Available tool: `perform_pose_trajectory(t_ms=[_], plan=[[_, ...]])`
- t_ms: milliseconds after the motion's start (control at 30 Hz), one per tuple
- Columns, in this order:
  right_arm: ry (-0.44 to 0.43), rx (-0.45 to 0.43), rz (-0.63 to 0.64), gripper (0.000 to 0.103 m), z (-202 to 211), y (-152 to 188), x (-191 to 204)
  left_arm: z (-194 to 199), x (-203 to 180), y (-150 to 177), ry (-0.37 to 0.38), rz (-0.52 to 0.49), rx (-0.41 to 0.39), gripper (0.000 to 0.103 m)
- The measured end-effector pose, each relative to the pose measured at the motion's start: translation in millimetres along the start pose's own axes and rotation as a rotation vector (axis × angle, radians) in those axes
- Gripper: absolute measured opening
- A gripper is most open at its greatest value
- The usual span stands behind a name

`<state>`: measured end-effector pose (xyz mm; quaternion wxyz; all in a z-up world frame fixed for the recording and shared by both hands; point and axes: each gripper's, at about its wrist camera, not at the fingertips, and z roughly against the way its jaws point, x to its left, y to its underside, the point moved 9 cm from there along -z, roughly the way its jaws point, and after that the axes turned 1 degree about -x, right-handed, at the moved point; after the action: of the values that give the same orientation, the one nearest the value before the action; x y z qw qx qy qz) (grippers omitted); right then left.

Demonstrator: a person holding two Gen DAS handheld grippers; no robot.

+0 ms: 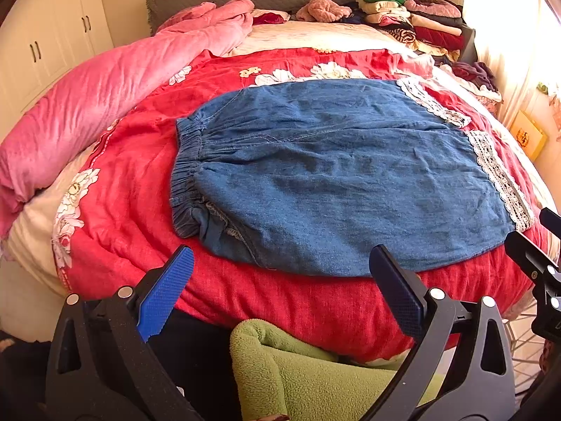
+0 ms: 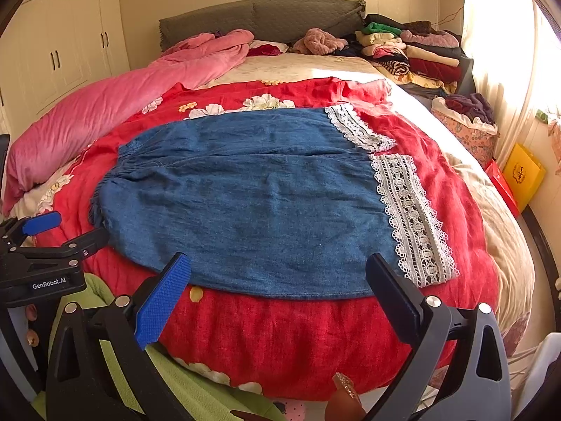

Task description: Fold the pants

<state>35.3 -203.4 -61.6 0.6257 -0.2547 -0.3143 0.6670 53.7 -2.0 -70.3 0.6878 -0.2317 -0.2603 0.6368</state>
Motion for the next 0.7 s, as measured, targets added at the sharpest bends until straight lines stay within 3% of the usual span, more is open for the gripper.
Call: perform_pose_trajectory(t_ms=[700], plan=[[0.002,0.001,0.012,0.099,-0.5,-0.6,3.4,1.6,1.5,-1.5,-0.002,0.001,-0.003,0.094]])
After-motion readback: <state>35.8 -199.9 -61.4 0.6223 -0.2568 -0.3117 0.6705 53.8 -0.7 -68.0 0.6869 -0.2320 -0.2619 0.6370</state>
